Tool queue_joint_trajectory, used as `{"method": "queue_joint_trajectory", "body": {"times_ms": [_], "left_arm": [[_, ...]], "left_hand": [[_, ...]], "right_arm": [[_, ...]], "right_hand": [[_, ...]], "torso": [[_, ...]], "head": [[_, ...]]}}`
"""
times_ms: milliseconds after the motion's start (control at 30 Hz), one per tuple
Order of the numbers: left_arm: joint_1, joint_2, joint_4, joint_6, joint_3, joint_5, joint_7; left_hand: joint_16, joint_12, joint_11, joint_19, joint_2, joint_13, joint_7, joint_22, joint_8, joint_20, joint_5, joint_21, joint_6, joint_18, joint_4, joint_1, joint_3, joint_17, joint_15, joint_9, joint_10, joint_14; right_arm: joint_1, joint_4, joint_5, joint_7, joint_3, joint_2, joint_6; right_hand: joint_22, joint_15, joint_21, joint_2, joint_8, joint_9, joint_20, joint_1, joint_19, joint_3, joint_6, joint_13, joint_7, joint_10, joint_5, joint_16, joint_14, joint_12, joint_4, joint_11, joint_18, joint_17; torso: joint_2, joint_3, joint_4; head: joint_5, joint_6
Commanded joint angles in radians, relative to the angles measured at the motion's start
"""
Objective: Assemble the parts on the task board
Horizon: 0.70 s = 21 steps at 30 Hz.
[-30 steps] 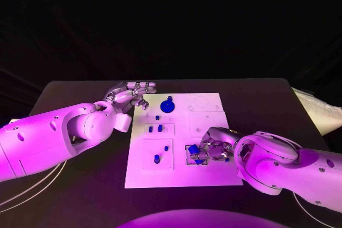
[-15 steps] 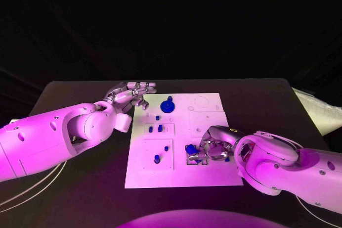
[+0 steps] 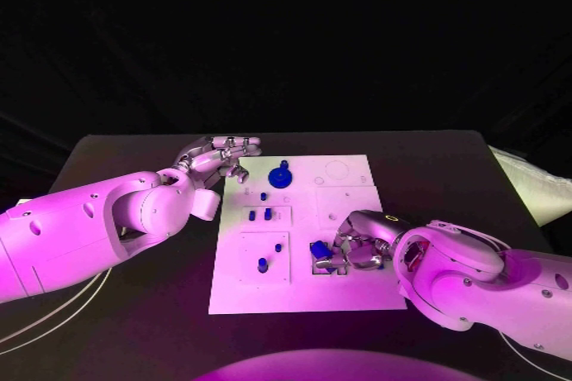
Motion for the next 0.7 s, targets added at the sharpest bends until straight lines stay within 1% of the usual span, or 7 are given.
{"method": "queue_joint_trajectory", "body": {"times_ms": [33, 267, 433, 500, 567, 600, 700], "left_arm": [[0.000, 0.000, 0.001, 0.015, 0.000, 0.003, 0.002], [-0.001, -0.001, 0.000, 0.012, 0.000, -0.002, -0.002], [-0.001, -0.001, -0.001, 0.011, 0.000, -0.002, -0.002], [-0.002, -0.001, -0.001, 0.012, 0.000, -0.002, -0.002], [-0.002, -0.001, -0.001, 0.012, 0.000, -0.002, -0.002], [-0.002, -0.001, -0.001, 0.012, 0.000, -0.002, -0.002], [-0.002, 0.000, -0.001, 0.013, 0.000, -0.002, -0.002]], "left_hand": [[-0.005, 0.003, 0.002, -0.007, 0.009, 0.001, -0.001, -0.002, 0.005, -0.001, -0.002, -0.003, -0.005, 0.019, 0.000, -0.002, -0.003, -0.001, 0.001, -0.002, -0.005, -0.009], [-0.004, 0.004, 0.002, -0.007, 0.010, 0.001, -0.001, -0.003, 0.005, -0.001, -0.001, -0.006, -0.006, 0.019, 0.000, -0.001, -0.003, -0.001, 0.001, -0.002, -0.006, -0.009], [-0.004, 0.004, 0.002, -0.007, 0.010, 0.001, -0.001, -0.003, 0.005, -0.001, -0.001, -0.006, -0.006, 0.019, 0.000, -0.001, -0.003, -0.001, 0.001, -0.002, -0.006, -0.009], [-0.004, 0.004, 0.002, -0.007, 0.010, 0.001, -0.001, -0.003, 0.005, -0.001, -0.001, -0.006, -0.006, 0.019, 0.000, -0.001, -0.003, -0.001, 0.001, -0.002, -0.006, -0.009], [-0.004, 0.004, 0.002, -0.007, 0.010, 0.001, -0.001, -0.003, 0.005, -0.001, -0.001, -0.006, -0.006, 0.019, 0.000, -0.001, -0.003, -0.001, 0.001, -0.002, -0.006, -0.009], [-0.004, 0.004, 0.002, -0.007, 0.010, 0.001, -0.001, -0.003, 0.005, -0.001, -0.001, -0.006, -0.006, 0.019, 0.000, -0.001, -0.003, -0.001, 0.001, -0.002, -0.006, -0.009], [-0.004, 0.004, 0.002, -0.007, 0.010, 0.001, -0.001, -0.003, 0.005, -0.001, -0.001, -0.006, -0.006, 0.019, 0.000, -0.001, -0.003, -0.001, 0.001, -0.002, -0.006, -0.009]], "right_arm": [[-0.002, 0.013, -0.007, 0.004, 0.000, -0.002, 0.000], [-0.003, 0.028, -0.005, 0.004, 0.000, -0.010, 0.004], [-0.003, 0.029, -0.005, 0.005, 0.000, -0.014, 0.013], [-0.003, 0.028, -0.006, 0.005, 0.000, -0.015, 0.018], [-0.003, 0.024, -0.009, 0.005, 0.000, -0.016, 0.022], [-0.003, 0.020, -0.012, 0.005, 0.000, -0.014, 0.025], [-0.003, 0.011, -0.018, 0.004, 0.000, -0.009, 0.030]], "right_hand": [[0.005, -0.009, 0.005, 0.009, 0.008, 0.003, -0.006, 0.002, 0.007, 0.006, 0.011, 0.011, -0.001, 0.013, 0.007, 0.004, 0.076, 0.013, -0.002, -0.001, -0.006, 0.102], [0.008, -0.011, 0.007, 0.013, 0.011, 0.005, -0.008, 0.004, 0.009, 0.007, 0.015, 0.023, -0.003, 0.021, 0.013, 0.005, 0.077, 0.027, -0.003, -0.003, -0.007, 0.105], [0.013, -0.013, 0.009, 0.021, 0.014, 0.008, -0.010, 0.011, 0.012, 0.010, 0.018, 0.034, -0.005, 0.027, 0.021, 0.007, 0.077, 0.037, -0.004, -0.005, -0.008, 0.108], [0.014, -0.014, 0.010, 0.026, 0.015, 0.010, -0.011, 0.020, 0.013, 0.011, 0.019, 0.037, -0.006, 0.029, 0.028, 0.008, 0.078, 0.039, -0.006, -0.006, -0.008, 0.109], [0.015, -0.015, 0.011, 0.040, 0.016, 0.013, -0.013, 0.048, 0.014, 0.015, 0.019, 0.041, -0.007, 0.031, 0.050, 0.009, 0.078, 0.041, -0.009, -0.007, -0.009, 0.110], [0.017, -0.016, 0.011, 0.052, 0.017, 0.015, -0.014, 0.075, 0.015, 0.021, 0.019, 0.045, -0.008, 0.033, 0.062, 0.009, 0.078, 0.044, -0.016, -0.008, -0.009, 0.111], [0.019, -0.018, 0.012, 0.076, 0.019, 0.018, -0.015, 0.132, 0.016, 0.037, 0.021, 0.053, -0.010, 0.037, 0.070, 0.010, 0.078, 0.050, -0.035, -0.010, -0.009, 0.113]], "torso": [[0.000, 0.0000, 0.0001], [-0.001, -0.0004, 0.0001], [-0.001, 0.0001, -0.0005], [-0.001, -0.0007, -0.0005], [-0.001, -0.0009, 0.0000], [0.000, -0.0008, 0.0008], [0.000, -0.0007, 0.0012]], "head": [[0.000, 0.000], [-0.001, -0.002], [-0.001, -0.001], [-0.002, 0.001], [-0.002, 0.001], [-0.002, 0.001], [-0.003, 0.001]]}}
